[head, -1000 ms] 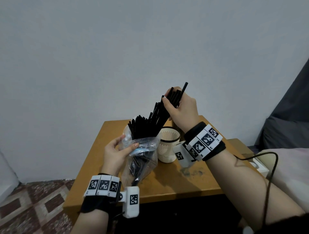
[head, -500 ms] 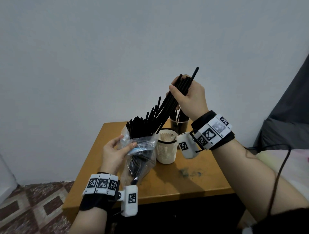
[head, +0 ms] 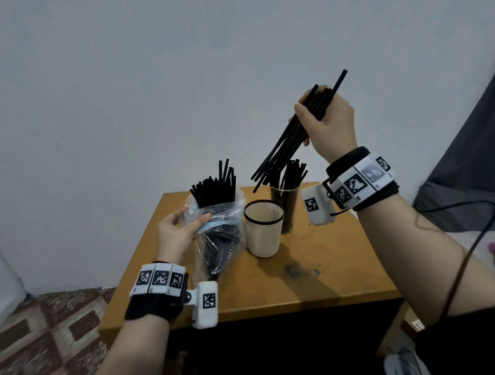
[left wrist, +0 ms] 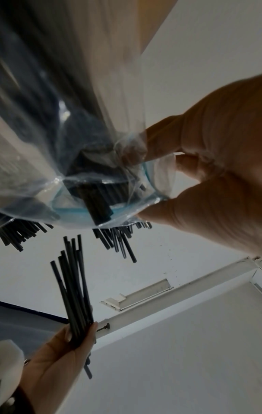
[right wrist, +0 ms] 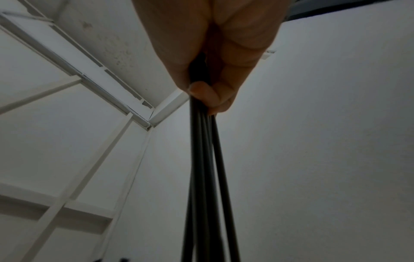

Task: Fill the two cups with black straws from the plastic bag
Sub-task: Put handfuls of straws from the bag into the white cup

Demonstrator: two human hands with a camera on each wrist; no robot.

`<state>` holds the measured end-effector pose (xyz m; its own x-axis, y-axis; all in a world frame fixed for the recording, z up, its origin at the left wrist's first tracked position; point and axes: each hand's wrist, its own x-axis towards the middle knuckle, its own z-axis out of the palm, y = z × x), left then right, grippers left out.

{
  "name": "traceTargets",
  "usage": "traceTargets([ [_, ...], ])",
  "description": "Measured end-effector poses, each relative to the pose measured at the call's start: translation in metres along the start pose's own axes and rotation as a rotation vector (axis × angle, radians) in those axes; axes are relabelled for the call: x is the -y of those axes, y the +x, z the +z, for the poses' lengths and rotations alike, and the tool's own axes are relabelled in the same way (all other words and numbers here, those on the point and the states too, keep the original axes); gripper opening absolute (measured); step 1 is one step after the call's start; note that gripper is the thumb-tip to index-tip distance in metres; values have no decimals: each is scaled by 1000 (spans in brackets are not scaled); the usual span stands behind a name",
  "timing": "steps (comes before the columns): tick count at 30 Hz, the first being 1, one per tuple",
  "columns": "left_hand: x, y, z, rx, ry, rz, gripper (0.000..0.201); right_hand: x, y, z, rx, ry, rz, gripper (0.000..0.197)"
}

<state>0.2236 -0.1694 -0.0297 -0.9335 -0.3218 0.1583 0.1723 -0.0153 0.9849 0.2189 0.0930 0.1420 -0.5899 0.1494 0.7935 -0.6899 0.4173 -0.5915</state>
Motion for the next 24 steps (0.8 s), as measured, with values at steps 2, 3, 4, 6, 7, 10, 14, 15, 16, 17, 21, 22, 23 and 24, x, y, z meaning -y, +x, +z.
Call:
traceTargets([
  [2,1,1,-1,-9,-8,0,93,-3,4,-5,-12,-75,-27,6],
  [3,2,2,-1,-9,-9,-2,93,-6,7,-7,-15,-106,-40,5],
  [4,2,2,0,-5,-8,-2,92,-9,9,-9,-17,-126,-53,5],
  [6,3,2,1,3,-4,3,92,-18,15,-10,-22,-160,-76,4],
  [7,2,2,2,6,0,6,93,-23,18,-11,-21,-192,-88,5],
  [10,1,3,3,12,-6,13,93,-36,23,-9,19,-276,-105,6],
  [14,2,4,4,22,2,20,97,-55,24,0,90,-338,-104,16],
  [15,3,4,4,20,0,24,99,-60,24,4,100,-354,-99,17],
  [16,4,5,4,17,-3,27,101,-64,24,6,106,-368,-94,18],
  [17,5,6,4,14,-3,29,103,-69,24,9,108,-376,-87,18],
  [21,7,7,3,19,-4,32,105,-80,26,15,99,-383,-62,20],
  [22,6,8,3,21,-3,32,104,-83,27,17,103,-388,-52,20],
  [23,6,8,3,26,1,33,102,-85,27,19,111,-396,-37,20],
  [24,6,8,3,29,5,32,100,-88,27,21,120,-406,-17,20],
])
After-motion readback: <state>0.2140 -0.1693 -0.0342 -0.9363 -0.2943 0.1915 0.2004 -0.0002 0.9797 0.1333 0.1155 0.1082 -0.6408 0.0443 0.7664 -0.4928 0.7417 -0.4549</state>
